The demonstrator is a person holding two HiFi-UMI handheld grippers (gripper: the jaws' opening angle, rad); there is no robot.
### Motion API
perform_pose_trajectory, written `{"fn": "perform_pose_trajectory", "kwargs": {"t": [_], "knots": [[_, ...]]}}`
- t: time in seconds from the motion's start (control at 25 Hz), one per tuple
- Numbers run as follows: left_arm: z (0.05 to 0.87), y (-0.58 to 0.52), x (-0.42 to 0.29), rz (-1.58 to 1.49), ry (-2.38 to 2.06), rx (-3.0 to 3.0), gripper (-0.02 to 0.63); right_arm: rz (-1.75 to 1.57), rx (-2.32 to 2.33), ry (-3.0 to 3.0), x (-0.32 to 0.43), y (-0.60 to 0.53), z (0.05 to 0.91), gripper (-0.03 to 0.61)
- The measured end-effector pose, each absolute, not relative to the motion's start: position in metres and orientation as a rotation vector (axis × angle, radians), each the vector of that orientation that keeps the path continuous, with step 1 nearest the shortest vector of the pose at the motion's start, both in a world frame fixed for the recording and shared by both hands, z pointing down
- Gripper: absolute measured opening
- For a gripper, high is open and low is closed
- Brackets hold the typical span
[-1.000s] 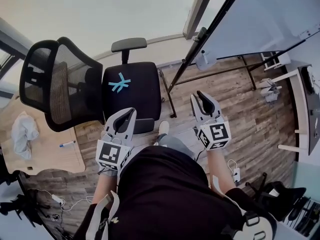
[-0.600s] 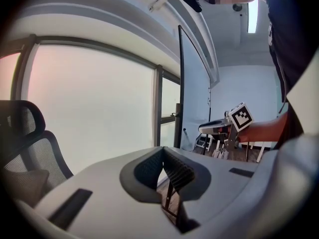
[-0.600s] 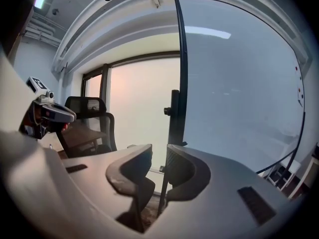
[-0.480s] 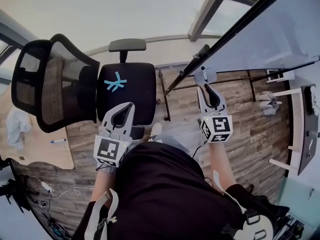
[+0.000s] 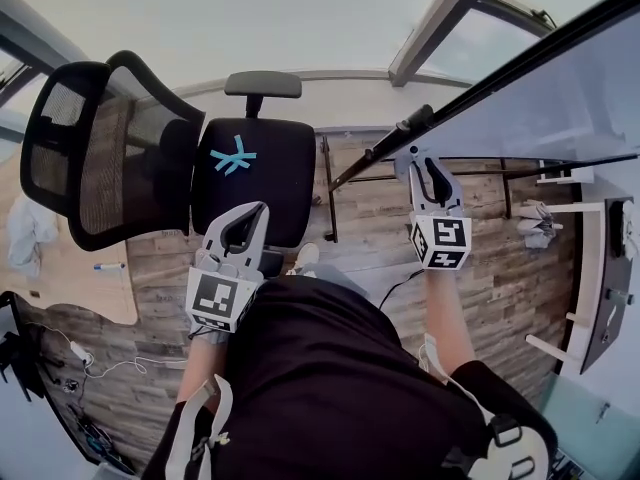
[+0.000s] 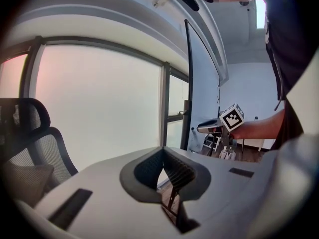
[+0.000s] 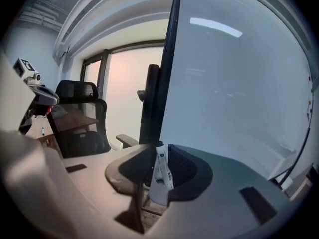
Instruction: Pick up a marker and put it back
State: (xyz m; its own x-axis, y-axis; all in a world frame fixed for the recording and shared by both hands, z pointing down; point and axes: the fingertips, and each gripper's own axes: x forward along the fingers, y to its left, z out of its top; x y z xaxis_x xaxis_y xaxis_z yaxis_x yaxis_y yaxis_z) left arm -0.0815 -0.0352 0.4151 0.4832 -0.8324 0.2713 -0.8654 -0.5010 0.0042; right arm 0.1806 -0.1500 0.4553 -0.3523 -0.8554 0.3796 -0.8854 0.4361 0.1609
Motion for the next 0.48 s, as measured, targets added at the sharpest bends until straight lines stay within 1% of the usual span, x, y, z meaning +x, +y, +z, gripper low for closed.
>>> {"fn": "perform_pose_trajectory", "kwargs": {"t": [0.48], "knots": [[0.414,-0.035,-0.095,0.349,-1.549,2.549,0.008,0.09,1.398,-2.238,0.171,-0.169,0.473,0.112]]}}
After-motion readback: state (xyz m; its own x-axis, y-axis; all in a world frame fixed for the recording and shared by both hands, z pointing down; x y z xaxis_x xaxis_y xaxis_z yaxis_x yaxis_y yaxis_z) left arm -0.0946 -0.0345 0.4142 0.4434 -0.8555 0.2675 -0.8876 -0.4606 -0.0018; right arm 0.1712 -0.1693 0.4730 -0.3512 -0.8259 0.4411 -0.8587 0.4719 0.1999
